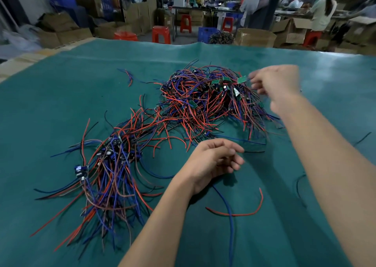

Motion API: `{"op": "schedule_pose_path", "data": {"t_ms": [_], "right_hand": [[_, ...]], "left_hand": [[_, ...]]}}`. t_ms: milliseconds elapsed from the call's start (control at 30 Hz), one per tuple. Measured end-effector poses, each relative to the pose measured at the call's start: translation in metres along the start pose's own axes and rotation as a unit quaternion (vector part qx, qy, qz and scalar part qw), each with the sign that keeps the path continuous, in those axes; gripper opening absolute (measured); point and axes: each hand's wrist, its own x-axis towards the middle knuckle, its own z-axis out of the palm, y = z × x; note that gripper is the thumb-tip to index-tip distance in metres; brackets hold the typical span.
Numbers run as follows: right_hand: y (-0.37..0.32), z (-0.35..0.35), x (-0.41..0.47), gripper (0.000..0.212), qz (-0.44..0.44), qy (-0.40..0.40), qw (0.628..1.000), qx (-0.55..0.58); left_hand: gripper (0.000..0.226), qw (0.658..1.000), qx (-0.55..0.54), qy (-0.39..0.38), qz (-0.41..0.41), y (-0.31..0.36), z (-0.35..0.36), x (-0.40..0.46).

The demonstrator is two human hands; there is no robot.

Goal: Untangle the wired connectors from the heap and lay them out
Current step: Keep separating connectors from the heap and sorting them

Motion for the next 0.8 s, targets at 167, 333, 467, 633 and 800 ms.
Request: {"op": "schedule_pose_path", "data": {"t_ms": [167, 333, 467, 633, 800], "right_hand": [[-0.020, -0.046, -0.029, 0.028, -0.135, 0.085, 0.984, -0.079], [0.009, -0.040, -0.116, 0.030, -0.338, 0.008, 0.904, -0.260], [0.050, -0.016, -0.163, 0.018, -0.335, -0.207, 0.859, -0.326], [0.065, -0.022, -0.166, 0.023, -0.206, -0.267, 0.932, -0.132], [0.063, -0.040, -0.158, 0.021, 0.032, -0.397, 0.901, 0.171]], "left_hand": [[0.019, 0.999, -0.032, 0.023, 0.007, -0.001, -0.001, 0.001], [0.026, 0.994, -0.097, 0.053, 0.000, 0.004, 0.002, 0.006], [0.032, 0.987, -0.132, 0.086, -0.018, 0.005, 0.002, 0.007], [0.027, 0.991, -0.111, 0.071, 0.009, 0.003, -0.001, 0.006], [0.029, 0.992, -0.103, 0.064, 0.025, 0.003, -0.002, 0.004]]}}
